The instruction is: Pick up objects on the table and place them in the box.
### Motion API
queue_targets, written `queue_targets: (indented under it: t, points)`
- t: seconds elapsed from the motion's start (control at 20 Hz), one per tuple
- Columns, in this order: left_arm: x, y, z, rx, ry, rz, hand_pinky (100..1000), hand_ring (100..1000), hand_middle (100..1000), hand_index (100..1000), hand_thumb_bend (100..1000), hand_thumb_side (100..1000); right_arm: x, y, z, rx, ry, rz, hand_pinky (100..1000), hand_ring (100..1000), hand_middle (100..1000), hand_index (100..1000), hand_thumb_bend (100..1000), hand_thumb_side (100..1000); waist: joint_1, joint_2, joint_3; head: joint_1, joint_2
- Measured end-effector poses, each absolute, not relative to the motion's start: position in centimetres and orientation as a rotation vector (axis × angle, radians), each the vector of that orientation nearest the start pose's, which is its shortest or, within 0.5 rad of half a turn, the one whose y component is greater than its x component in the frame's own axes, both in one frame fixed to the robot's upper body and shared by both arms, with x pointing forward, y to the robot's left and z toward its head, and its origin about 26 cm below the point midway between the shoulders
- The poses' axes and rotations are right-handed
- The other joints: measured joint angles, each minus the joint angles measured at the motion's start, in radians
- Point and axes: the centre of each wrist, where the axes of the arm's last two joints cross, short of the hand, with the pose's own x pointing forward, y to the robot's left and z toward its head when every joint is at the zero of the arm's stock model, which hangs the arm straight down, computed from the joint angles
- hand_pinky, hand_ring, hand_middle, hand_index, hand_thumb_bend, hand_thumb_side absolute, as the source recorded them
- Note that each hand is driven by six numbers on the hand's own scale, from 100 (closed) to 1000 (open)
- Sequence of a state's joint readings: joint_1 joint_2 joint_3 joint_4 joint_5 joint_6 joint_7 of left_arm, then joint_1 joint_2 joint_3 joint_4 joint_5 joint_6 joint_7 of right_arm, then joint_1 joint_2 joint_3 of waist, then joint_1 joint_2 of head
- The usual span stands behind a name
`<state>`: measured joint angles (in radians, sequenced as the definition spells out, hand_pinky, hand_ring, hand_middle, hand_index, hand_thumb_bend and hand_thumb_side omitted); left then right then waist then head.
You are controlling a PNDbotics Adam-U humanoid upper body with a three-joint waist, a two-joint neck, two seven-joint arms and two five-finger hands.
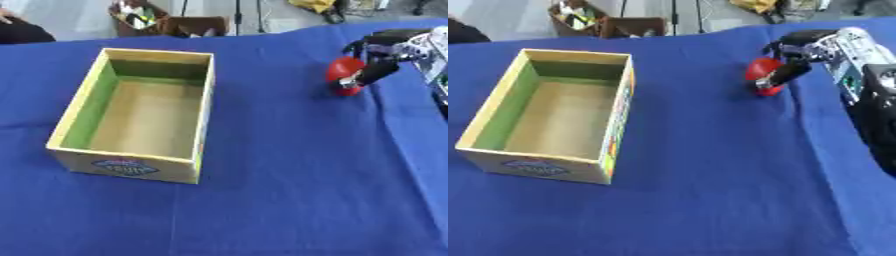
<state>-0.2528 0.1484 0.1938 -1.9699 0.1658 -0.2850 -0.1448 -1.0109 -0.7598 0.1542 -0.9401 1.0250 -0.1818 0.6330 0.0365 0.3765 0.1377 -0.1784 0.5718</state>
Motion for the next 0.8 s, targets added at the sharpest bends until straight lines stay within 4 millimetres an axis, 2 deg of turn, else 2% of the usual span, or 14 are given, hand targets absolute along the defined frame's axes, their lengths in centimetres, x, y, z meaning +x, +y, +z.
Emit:
queue_targets:
  t: [0.4,0.55,0.8]
  points:
    - [29.74,28.72,17.49,-0.024,-2.513,-0.137,173,318,367,699,100,750,45.51,-38.39,28.72,-1.187,-0.849,1.554,636,684,739,938,408,889,-0.003,0.0,-0.001,0.0,0.0]
    - [29.74,28.7,17.54,-0.024,-2.514,-0.138,174,318,367,699,100,750,45.53,-38.34,28.73,-1.201,-0.843,1.538,566,636,716,911,335,890,-0.003,-0.001,-0.001,0.0,0.0]
    - [29.71,28.69,17.58,-0.024,-2.514,-0.137,174,318,367,699,100,749,45.64,-38.09,28.5,-1.222,-0.866,1.512,474,583,668,867,213,797,-0.002,-0.001,-0.002,0.0,0.0]
